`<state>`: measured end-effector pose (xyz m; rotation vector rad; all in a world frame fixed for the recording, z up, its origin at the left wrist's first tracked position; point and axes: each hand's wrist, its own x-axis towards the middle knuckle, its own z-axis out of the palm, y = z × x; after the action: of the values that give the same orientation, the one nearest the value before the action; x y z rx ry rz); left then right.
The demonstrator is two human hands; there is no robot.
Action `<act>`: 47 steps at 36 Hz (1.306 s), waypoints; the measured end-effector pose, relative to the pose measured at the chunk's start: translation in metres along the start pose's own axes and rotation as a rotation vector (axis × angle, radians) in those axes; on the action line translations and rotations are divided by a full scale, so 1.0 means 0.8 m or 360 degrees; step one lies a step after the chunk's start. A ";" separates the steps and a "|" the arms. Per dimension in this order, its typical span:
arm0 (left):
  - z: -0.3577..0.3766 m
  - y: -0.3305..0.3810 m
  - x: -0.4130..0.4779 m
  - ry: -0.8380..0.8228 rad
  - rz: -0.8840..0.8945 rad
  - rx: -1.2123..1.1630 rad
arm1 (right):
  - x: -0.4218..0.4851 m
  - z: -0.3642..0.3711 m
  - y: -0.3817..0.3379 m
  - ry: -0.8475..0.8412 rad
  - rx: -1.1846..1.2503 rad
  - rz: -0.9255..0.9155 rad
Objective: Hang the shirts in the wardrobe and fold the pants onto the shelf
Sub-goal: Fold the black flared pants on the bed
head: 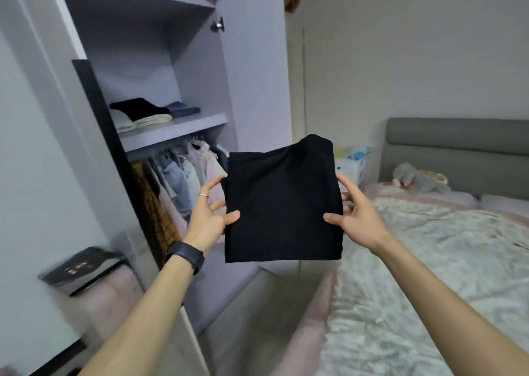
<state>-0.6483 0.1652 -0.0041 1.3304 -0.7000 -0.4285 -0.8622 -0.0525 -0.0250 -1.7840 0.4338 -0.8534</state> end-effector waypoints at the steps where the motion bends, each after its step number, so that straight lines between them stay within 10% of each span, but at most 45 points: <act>1: -0.027 -0.008 0.004 0.0041 0.0000 0.0012 | 0.009 0.030 0.009 -0.0024 0.0011 -0.0003; 15: -0.214 -0.054 0.092 0.0130 0.0080 0.0296 | 0.089 0.271 0.083 0.0192 -0.0040 0.0089; 47: -0.202 -0.080 0.356 0.0681 0.0210 0.0116 | 0.360 0.300 0.081 0.0222 -0.0397 -0.0270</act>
<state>-0.3248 0.0841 -0.0182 1.3775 -0.4439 -0.0067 -0.4856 -0.1052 -0.0298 -2.0193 0.5019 -1.0858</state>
